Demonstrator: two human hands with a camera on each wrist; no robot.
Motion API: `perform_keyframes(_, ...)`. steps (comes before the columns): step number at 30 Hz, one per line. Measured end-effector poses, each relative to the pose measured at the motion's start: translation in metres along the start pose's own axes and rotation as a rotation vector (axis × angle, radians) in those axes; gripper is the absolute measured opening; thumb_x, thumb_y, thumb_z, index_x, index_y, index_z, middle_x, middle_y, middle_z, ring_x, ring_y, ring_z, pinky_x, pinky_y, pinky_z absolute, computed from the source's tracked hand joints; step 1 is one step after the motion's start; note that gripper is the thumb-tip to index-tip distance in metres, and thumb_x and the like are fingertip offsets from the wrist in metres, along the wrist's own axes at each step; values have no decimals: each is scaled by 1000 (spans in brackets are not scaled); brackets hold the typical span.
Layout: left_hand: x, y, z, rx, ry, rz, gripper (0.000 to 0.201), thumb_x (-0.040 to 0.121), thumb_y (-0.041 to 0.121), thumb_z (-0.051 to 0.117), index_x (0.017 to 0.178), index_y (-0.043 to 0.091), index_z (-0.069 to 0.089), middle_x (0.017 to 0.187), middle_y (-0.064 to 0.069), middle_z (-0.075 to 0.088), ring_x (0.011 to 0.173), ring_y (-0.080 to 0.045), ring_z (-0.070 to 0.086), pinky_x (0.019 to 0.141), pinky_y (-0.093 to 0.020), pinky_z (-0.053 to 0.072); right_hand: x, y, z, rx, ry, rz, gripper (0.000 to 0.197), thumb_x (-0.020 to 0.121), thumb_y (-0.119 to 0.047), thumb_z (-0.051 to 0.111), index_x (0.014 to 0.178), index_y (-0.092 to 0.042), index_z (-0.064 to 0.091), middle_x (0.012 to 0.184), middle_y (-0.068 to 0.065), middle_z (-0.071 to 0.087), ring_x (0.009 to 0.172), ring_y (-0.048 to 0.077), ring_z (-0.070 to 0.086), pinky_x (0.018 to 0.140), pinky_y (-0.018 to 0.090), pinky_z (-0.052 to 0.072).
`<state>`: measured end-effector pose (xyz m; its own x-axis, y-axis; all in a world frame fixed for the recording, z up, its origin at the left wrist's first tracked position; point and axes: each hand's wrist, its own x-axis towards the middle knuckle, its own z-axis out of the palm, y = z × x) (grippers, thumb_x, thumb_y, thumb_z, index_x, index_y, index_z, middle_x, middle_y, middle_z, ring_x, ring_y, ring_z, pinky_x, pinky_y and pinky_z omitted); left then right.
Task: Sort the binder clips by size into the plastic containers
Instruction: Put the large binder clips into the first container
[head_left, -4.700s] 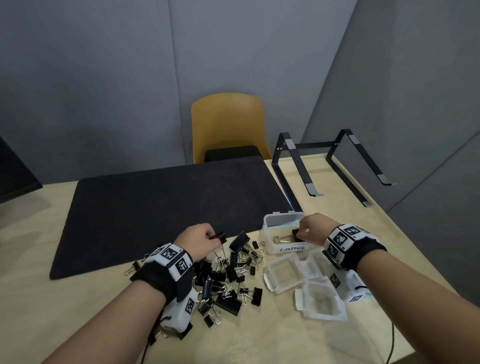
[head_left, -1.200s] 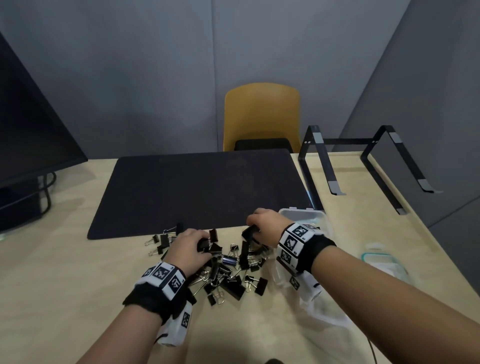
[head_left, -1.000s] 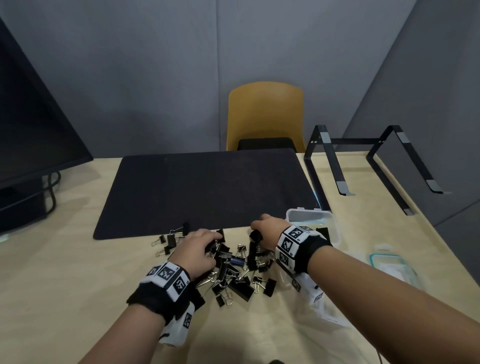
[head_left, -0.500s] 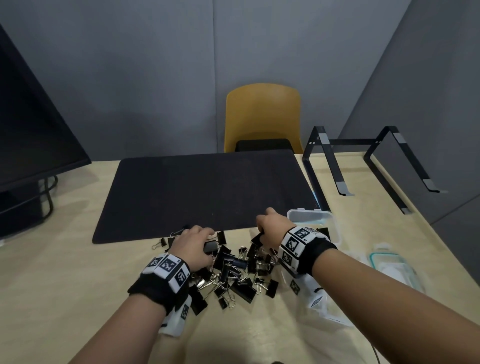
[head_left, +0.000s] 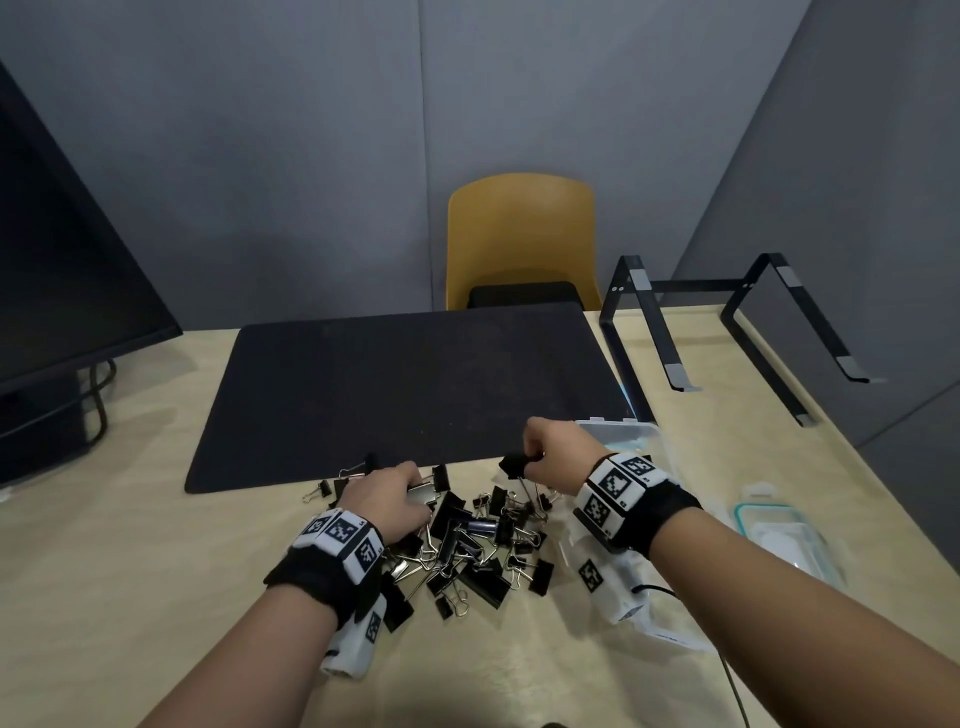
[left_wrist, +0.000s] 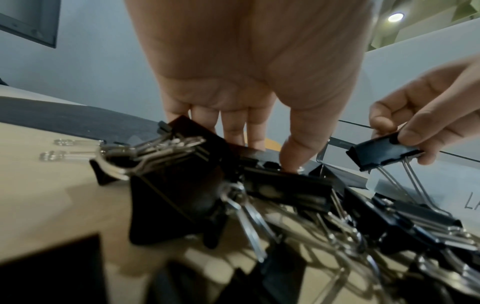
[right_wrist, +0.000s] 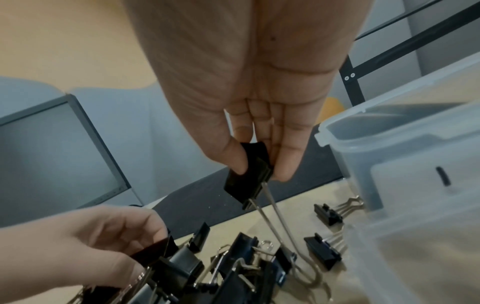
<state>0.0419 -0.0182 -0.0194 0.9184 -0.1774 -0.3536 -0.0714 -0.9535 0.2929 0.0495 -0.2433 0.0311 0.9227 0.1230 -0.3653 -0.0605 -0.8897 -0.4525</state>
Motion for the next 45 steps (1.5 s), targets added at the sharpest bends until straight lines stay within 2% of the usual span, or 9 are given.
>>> perform_keyframes(4,0,-5,-2,-138,-37,1,18,81,34,64,93,29,51,89,9,63,79,-10,61,64,-23,43,-6,8,-4,36,26,-24,25,84,-10,58,106,-16,48,98,5,60,83,20,57,72,30,50)
perform_keyframes(8,1,-8,-6,-324,-25,-10,22,83,32,68,102,27,59,92,10,58,87,-8,58,67,-19,44,-11,18,-5,49,31,-46,48,84,-4,58,127,-21,44,113,7,56,92,16,51,78,25,46)
perform_keyframes(15,5,5,-18,-390,41,39,17,88,25,63,104,22,68,96,7,66,94,-11,60,84,-27,47,-18,34,-10,119,77,-55,60,87,-5,54,139,-33,40,115,4,49,102,19,54,87,23,45)
perform_keyframes(22,5,28,-35,-492,148,22,6,87,24,63,93,25,66,88,10,64,86,-9,63,71,-21,48,-24,54,-31,249,145,-66,41,84,-9,61,116,-33,54,103,0,60,86,16,60,67,18,48)
perform_keyframes(25,7,42,-38,-556,179,6,9,86,24,64,95,23,67,84,9,67,87,-9,64,81,-29,51,-30,61,-49,271,211,-63,26,83,-16,66,104,-29,56,92,-9,63,86,13,60,75,23,48)
perform_keyframes(27,9,50,-39,-594,205,0,14,87,23,64,100,23,66,83,6,66,88,-11,63,85,-32,51,-32,68,-61,253,263,-43,23,82,-18,67,102,-23,56,91,-6,64,87,15,60,77,27,48)
perform_keyframes(32,15,75,-41,-782,206,17,38,91,18,57,125,35,56,104,-2,63,95,-16,64,79,-33,57,-32,86,-78,55,274,62,22,85,-28,63,97,-19,47,82,-4,58,72,14,55,57,23,39)
perform_keyframes(37,20,93,-36,-760,236,33,23,87,16,59,102,34,62,93,-2,67,87,-16,65,81,-40,57,-30,99,-68,-120,171,140,28,89,-35,57,102,-15,45,91,2,58,79,20,55,65,28,41)
perform_keyframes(45,22,113,-26,-797,238,37,20,88,20,61,104,32,60,93,4,69,90,-12,66,85,-36,55,-26,116,-44,-140,202,95,25,90,-32,54,107,-14,55,97,3,56,88,21,56,72,30,47)
